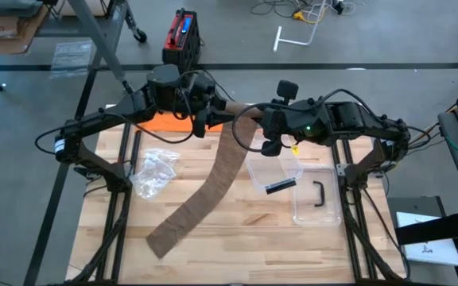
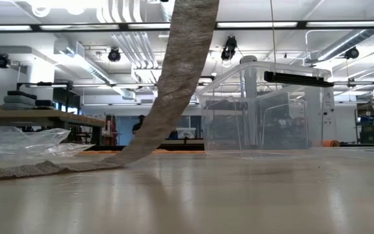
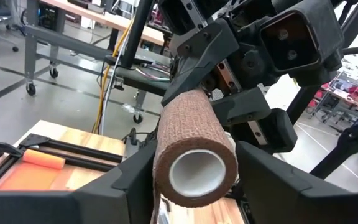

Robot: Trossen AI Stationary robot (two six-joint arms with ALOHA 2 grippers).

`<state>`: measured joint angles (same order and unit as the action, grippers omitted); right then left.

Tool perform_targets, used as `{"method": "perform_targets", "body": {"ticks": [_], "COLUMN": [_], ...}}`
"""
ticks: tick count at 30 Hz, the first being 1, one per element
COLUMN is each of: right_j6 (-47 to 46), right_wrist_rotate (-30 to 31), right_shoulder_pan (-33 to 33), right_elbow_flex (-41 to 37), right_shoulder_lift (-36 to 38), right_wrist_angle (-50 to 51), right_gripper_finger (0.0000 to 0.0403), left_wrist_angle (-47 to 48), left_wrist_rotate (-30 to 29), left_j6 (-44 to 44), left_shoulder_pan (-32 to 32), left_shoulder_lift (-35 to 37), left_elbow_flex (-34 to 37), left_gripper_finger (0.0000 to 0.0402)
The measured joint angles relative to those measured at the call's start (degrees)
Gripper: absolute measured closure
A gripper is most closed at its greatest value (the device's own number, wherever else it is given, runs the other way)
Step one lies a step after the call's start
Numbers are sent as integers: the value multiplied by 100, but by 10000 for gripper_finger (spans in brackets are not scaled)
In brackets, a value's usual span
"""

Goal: Roll bandage
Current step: Roll the brown bandage

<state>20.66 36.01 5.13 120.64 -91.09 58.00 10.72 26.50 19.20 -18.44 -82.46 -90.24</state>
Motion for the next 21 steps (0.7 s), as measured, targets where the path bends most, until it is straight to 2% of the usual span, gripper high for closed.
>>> {"method": "perform_targets", "body": {"ticks": [12, 21], "right_j6": [58, 77], "right_wrist_rotate": [11, -24], "right_shoulder_pan": [0, -2], "right_elbow_flex": [0, -4], "right_shoulder_lift": [0, 0], "right_wrist_angle": [-28, 4], "right_gripper_finger": [294, 299], "left_wrist_angle": [-133, -152], "left_wrist_rotate": [3, 20], "left_j6": [90, 195], "left_shoulder_pan": [-39, -81], "left_shoulder_lift": [0, 13], "left_elbow_flex": [1, 2], "left_gripper_finger": [226, 176]}}
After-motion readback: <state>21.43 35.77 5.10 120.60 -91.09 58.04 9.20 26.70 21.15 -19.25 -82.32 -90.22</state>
